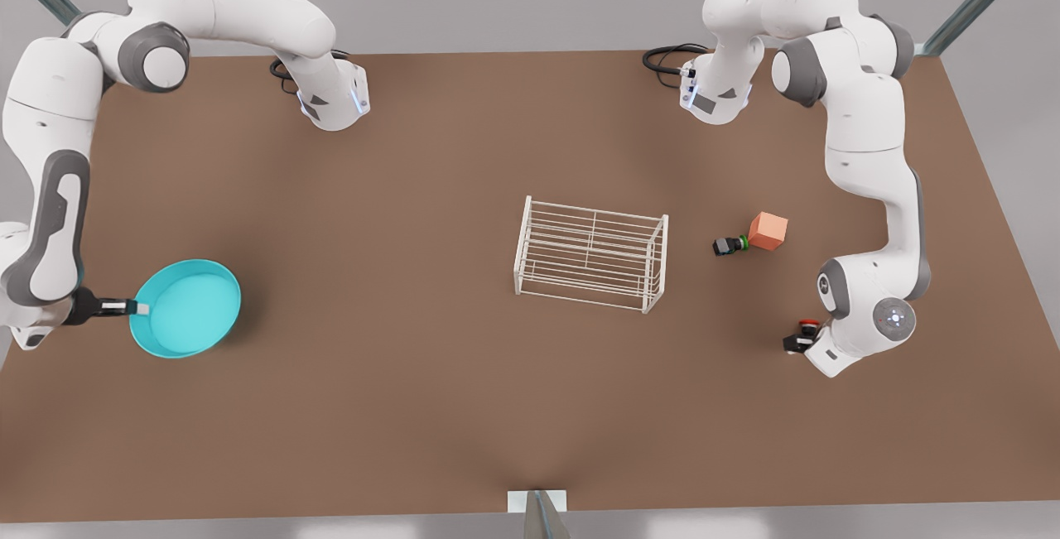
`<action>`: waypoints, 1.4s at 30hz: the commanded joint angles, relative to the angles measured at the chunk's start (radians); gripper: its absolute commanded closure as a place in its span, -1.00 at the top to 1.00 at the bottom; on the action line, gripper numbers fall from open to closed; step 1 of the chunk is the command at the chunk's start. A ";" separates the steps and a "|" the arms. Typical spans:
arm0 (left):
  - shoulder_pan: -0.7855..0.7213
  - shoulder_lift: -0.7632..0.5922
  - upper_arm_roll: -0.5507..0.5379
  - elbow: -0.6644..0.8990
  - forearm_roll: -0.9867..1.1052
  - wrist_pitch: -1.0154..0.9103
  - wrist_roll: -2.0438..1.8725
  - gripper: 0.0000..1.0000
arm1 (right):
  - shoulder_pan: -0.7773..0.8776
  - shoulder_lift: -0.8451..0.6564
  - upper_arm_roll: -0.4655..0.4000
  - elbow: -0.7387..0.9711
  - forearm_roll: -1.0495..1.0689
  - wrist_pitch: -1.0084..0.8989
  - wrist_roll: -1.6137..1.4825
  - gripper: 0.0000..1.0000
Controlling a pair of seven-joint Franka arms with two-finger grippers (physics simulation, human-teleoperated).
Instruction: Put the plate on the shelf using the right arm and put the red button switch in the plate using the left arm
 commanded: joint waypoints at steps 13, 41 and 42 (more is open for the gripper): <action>0.006 0.001 0.000 0.002 -0.026 0.009 0.002 0.02 | 0.234 -0.117 0.255 0.044 -0.004 -0.191 0.704 -0.56; -0.002 -0.007 -0.001 -0.024 -0.023 -0.005 -0.005 0.01 | 0.858 -0.138 0.548 0.050 -0.139 0.060 1.986 -0.54; -0.002 -0.007 -0.001 -0.024 -0.023 -0.005 -0.005 0.01 | 0.858 -0.138 0.570 0.050 -0.139 0.039 1.992 -0.54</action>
